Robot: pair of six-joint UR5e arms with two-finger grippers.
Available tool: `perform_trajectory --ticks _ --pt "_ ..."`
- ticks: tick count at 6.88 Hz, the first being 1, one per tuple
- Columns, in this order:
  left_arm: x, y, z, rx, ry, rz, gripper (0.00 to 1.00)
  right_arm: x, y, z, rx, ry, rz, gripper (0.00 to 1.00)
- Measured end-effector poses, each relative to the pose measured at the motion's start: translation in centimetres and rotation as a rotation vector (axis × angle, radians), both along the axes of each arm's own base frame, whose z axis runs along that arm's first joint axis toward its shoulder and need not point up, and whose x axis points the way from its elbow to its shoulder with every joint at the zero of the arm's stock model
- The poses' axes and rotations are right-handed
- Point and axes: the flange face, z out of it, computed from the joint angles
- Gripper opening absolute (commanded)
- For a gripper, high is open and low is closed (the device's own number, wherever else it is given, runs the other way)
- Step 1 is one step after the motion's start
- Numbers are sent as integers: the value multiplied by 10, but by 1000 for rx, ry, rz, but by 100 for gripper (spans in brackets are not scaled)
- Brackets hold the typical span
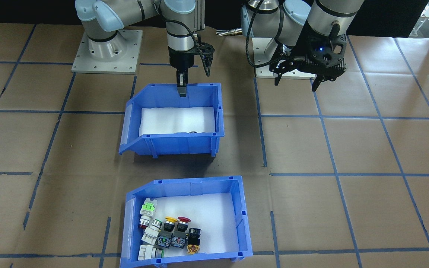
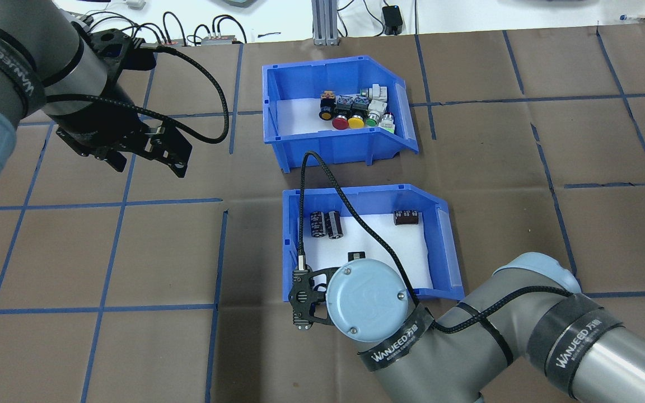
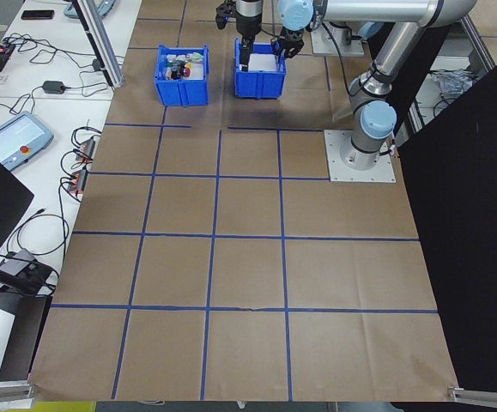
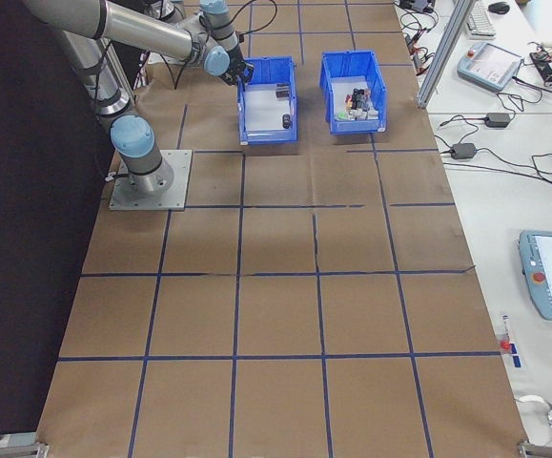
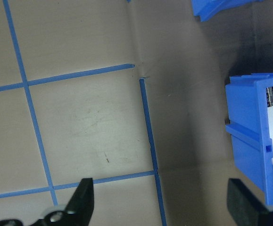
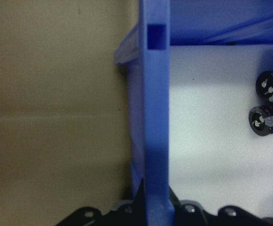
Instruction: Place button box in front
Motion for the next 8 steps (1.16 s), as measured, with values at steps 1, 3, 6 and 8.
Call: perform_trajectory --ticks 1,3,6,8 --pt "0 0 -1 2 1 1 100 0 0 -1 3 2 -5 78" --pt "0 -2 -2 4 4 1 100 0 0 -2 10 -9 -50 100" --pt "-1 -5 -6 12 1 2 100 -4 -6 6 18 -4 -93 100" --pt "-1 -2 -4 9 0 2 100 -16 -22 43 53 15 -139 100"
